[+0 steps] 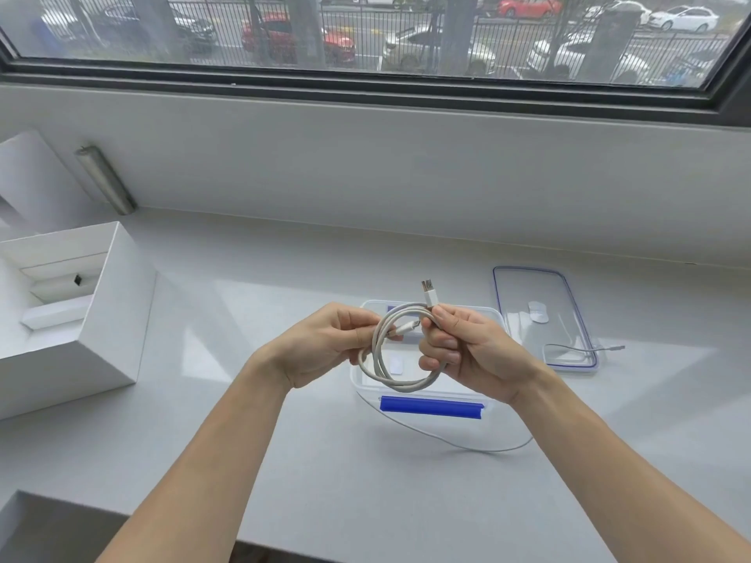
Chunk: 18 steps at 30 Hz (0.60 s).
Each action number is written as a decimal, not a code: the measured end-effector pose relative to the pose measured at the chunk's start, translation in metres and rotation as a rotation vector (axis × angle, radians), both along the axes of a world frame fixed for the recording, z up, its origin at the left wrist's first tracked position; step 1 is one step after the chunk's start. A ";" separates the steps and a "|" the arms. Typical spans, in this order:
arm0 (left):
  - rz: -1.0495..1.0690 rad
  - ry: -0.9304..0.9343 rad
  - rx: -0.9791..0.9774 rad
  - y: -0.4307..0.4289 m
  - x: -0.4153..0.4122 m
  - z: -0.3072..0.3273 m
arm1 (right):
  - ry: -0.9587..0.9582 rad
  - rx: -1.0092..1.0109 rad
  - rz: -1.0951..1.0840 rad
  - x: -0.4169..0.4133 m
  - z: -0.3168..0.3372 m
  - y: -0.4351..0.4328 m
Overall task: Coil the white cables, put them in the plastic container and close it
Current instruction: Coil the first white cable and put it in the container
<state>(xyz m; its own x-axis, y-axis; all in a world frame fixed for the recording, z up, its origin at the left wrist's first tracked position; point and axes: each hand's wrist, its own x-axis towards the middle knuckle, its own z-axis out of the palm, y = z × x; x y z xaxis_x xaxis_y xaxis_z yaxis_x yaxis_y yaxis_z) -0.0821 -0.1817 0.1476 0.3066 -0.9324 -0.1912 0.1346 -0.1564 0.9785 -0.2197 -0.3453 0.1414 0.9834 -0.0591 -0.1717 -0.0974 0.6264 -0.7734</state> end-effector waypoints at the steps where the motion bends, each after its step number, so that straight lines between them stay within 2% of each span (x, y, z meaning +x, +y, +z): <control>1: -0.002 0.058 -0.010 0.000 -0.001 -0.003 | 0.001 -0.004 0.005 0.000 0.001 0.001; 5: 0.116 0.345 -0.074 -0.004 -0.011 -0.010 | 0.012 -0.006 0.028 0.002 0.001 0.005; 7: 0.208 0.400 -0.096 -0.008 -0.016 -0.012 | 0.034 -0.016 0.022 0.004 0.000 0.006; 16: 0.576 0.444 -0.061 -0.022 -0.026 -0.010 | 0.132 -0.102 -0.108 0.014 -0.008 0.019; 18: 0.623 0.392 -0.086 -0.021 -0.025 -0.011 | 0.125 -0.089 -0.139 0.016 -0.011 0.020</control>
<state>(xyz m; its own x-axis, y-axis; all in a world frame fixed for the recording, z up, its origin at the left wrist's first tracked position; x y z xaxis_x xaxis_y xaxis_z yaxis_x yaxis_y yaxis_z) -0.1076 -0.2023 0.1368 0.7081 -0.6243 -0.3299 0.5156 0.1380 0.8456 -0.2034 -0.3251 0.1308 0.9361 -0.2133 -0.2796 -0.1131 0.5702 -0.8137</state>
